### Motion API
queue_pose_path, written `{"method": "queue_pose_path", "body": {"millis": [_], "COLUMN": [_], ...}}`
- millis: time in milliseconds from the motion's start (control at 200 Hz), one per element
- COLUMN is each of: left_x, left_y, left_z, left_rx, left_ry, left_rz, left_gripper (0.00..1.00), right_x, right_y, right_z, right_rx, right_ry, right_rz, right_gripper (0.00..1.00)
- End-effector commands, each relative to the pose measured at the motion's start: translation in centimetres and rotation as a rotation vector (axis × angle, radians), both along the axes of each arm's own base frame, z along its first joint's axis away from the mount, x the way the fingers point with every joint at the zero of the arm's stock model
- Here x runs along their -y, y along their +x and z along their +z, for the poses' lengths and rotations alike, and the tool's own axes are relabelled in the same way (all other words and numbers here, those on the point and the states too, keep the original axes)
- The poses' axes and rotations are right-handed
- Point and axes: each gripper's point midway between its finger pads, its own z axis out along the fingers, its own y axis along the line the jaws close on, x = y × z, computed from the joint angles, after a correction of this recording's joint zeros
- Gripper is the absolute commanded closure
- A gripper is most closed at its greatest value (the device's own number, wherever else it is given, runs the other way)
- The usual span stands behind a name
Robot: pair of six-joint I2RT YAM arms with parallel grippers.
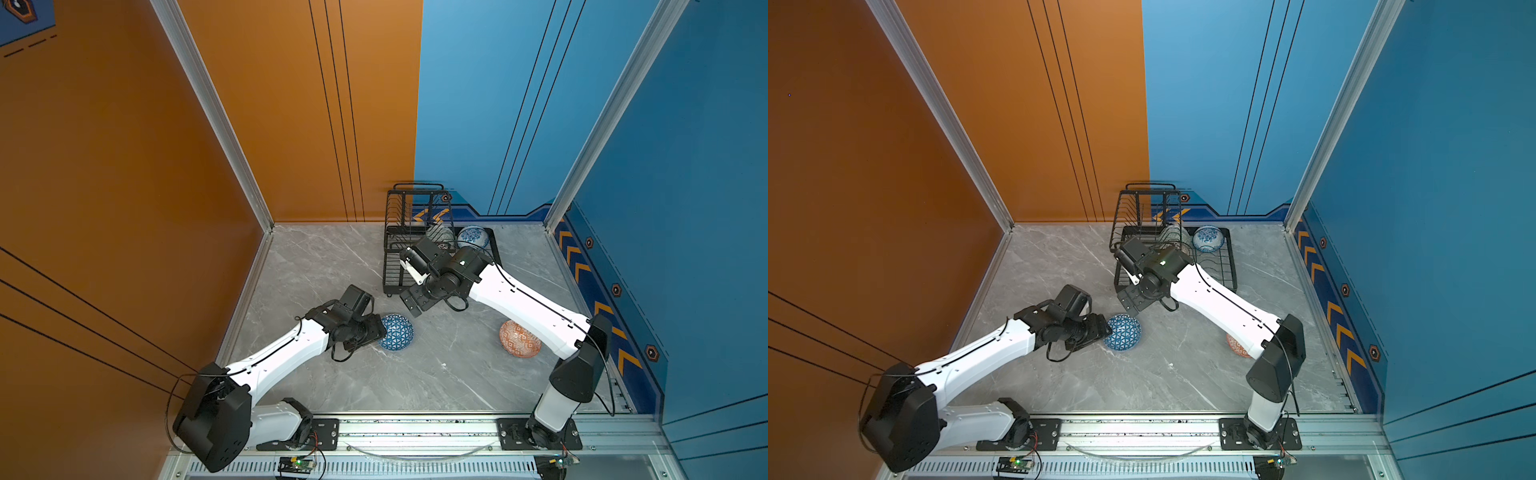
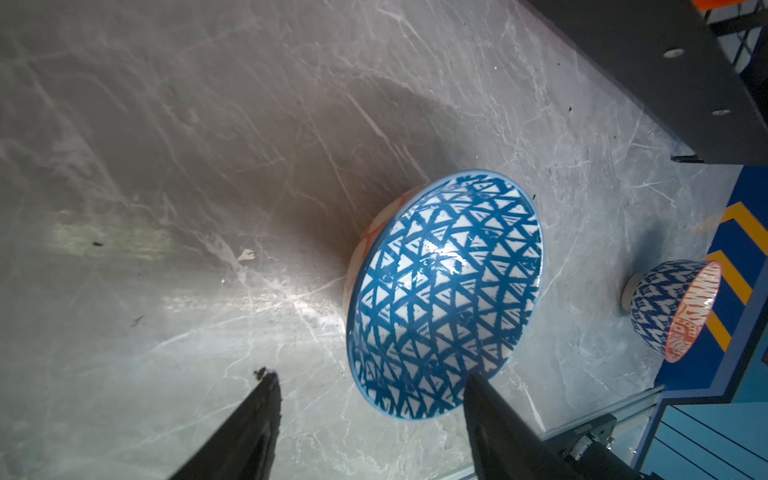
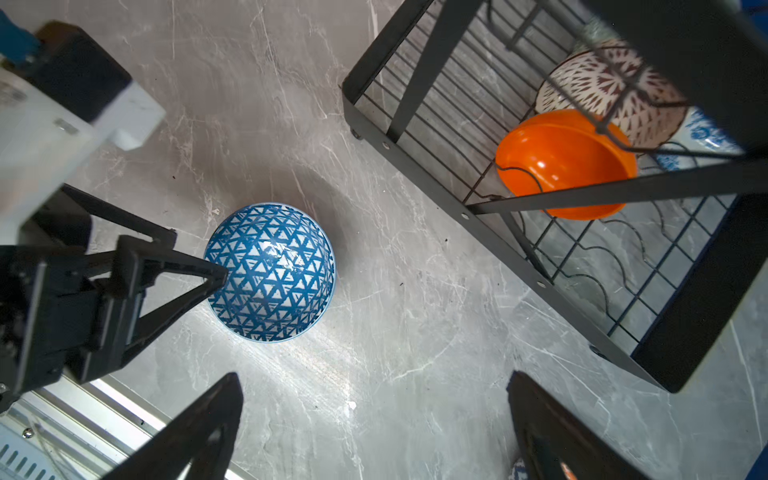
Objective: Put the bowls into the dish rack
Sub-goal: 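Grasp the bowl rim with the left gripper while the right gripper withdraws, then lift the bowl with the left gripper toward the rack while the right arm rises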
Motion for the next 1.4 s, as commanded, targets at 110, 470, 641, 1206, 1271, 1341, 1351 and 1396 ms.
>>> {"method": "queue_pose_path", "body": {"millis": [110,470,641,1206,1271,1341,1351,1396], "left_x": [0.0,-0.1,0.1,1.2,1.2,1.1,1.0,0.7], "left_y": [0.1,0.8,1.3,1.4,1.6,2.2,2.4,2.9], "left_z": [-1.0,-2.2,-2.5,-3.7,-3.3,-2.4,-2.2,-1.2], "left_rx": [-0.007,-0.027,-0.031,-0.078,-0.068,-0.039,-0.032,0.002], "left_ry": [0.074,0.125,0.140,0.144,0.137,0.124,0.123,0.118], "left_rz": [-0.023,-0.001,-0.004,-0.046,-0.048,-0.038,-0.034,-0.019], "left_gripper": [0.39,0.53,0.62,0.87,0.91,0.97,0.99,1.00], "right_x": [3.9,9.9,12.3,16.9,16.7,16.3,16.3,16.0], "right_y": [1.0,3.8,5.0,6.7,7.0,7.4,7.5,7.8], "right_z": [2.0,4.4,6.6,6.6,7.0,7.6,7.7,8.2], "right_rx": [0.076,0.198,0.264,0.139,0.141,0.142,0.142,0.142], "right_ry": [0.020,0.008,0.122,0.462,0.474,0.493,0.496,0.513], "right_rz": [-0.155,-0.387,-0.528,-0.780,-0.778,-0.773,-0.773,-0.767], "right_gripper": [0.00,0.00,0.00,0.00,0.00,0.00,0.00,0.00]}}
